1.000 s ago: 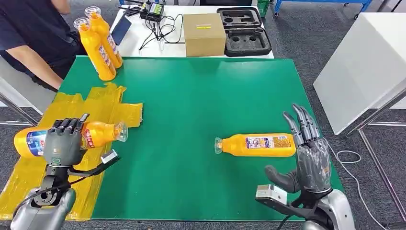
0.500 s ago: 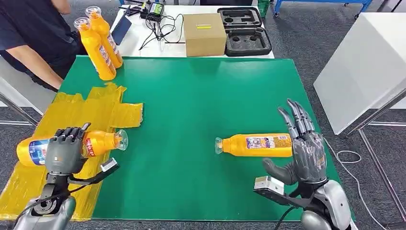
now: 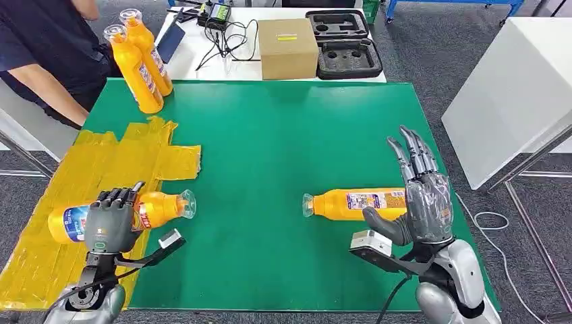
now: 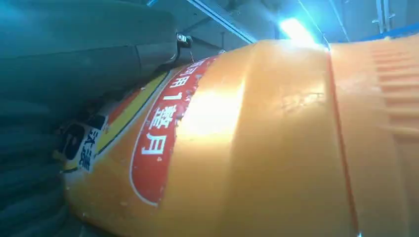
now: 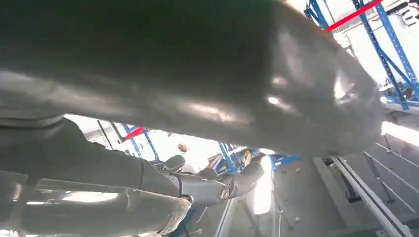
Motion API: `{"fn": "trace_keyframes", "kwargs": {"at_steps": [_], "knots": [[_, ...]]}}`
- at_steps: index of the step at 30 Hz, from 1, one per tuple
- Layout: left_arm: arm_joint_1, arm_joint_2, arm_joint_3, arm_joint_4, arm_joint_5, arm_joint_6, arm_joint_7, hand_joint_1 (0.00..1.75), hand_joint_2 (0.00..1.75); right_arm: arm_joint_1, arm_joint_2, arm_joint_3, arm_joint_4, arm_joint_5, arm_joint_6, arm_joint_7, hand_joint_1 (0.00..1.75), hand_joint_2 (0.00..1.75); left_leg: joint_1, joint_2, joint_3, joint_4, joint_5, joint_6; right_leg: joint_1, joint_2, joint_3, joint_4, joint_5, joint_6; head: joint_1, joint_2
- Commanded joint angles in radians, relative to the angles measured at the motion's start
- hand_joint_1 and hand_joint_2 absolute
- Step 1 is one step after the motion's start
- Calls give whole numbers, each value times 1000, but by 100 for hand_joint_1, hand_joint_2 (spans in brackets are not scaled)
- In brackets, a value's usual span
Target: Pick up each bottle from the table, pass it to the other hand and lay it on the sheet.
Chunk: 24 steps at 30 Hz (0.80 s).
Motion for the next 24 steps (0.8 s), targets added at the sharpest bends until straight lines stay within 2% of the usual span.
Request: {"fn": "trace_keyframes", "kwargs": {"at_steps": [1,10,11,12,18,19,23,24], "knots": [[-31,-22,-35,85,0,-3,2,175,175,-34,2,19,65,0,4,2,0,0,0,0,6,-1,-1,-2,1,-2,7,-2,-1,-1,0,0],[-42,-26,-63,154,0,-3,36,175,175,-11,-1,26,49,15,2,8,0,0,0,-1,3,-1,0,-1,0,-2,4,-1,-1,-1,0,0],[-148,-21,-77,277,32,-3,21,175,175,-25,32,-5,62,21,41,-8,0,0,0,-1,5,-1,-1,-2,0,-2,6,-2,-2,-1,0,0],[-59,-33,-69,195,6,-3,42,175,175,-18,30,2,49,25,39,-7,0,0,0,-1,4,-1,-1,-1,0,-2,4,-2,-1,-1,0,0],[-29,-17,-80,206,24,-3,39,175,175,-27,23,4,53,32,42,8,0,0,0,1,4,-1,-1,-1,0,-1,4,-1,-1,-1,0,0],[-39,-37,-70,231,0,-3,44,175,175,-27,18,6,52,32,41,7,0,0,0,1,3,-1,-1,-1,0,-1,3,-1,0,-1,0,0],[-37,-31,-83,253,0,-3,57,175,175,-21,8,11,48,31,34,8,0,0,0,0,5,-1,-1,-1,0,-1,5,-1,-1,-1,0,0],[-35,-33,-79,255,0,-3,56,166,175,-18,9,12,46,31,33,8,0,0,0,0,2,-1,0,-1,0,-1,3,-1,0,0,0,0]]}}
